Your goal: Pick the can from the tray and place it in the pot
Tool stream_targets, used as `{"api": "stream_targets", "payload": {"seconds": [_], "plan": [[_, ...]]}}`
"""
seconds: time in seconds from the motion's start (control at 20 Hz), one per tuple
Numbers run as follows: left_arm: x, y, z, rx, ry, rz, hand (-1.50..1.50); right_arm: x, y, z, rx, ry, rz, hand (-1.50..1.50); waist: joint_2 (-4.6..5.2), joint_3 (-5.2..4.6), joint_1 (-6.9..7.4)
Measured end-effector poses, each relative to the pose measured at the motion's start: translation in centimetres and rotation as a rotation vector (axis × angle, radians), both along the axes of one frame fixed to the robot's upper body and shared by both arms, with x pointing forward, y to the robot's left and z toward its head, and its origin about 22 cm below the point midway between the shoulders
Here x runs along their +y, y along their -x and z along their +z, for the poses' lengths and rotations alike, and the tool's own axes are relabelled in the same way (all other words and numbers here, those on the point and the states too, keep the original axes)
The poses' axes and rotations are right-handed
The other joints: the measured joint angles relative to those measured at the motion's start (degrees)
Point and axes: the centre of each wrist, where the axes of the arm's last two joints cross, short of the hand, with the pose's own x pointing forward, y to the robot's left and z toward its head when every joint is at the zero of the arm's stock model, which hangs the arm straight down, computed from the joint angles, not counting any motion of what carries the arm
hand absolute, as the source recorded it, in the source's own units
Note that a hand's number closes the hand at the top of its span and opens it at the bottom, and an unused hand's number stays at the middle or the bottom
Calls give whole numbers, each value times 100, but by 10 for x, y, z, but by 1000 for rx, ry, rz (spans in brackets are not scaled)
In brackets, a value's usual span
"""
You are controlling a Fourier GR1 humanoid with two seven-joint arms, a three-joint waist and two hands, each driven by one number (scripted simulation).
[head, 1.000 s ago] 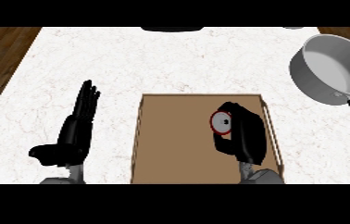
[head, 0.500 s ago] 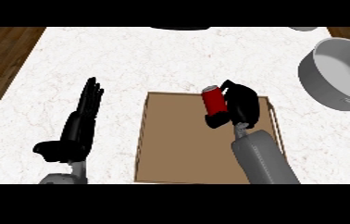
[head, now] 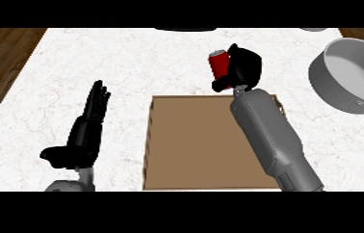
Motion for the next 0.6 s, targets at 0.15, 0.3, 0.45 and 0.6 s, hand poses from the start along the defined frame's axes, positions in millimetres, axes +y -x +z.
{"api": "stream_targets", "payload": {"seconds": [0.15,0.3,0.45,0.6], "plan": [[-1,2,1,4,2,0,0,16,-6,16,-109,33,-19,150,-18,-1,-20],[4,3,-1,11,3,14,0,24,-10,35,-187,79,-56,150,-36,-2,-78],[5,6,-1,12,5,18,0,28,-13,49,-229,115,-119,150,-49,-4,-117],[8,5,-2,13,6,23,0,27,-10,59,-263,141,-180,150,-62,-4,-167]]}}
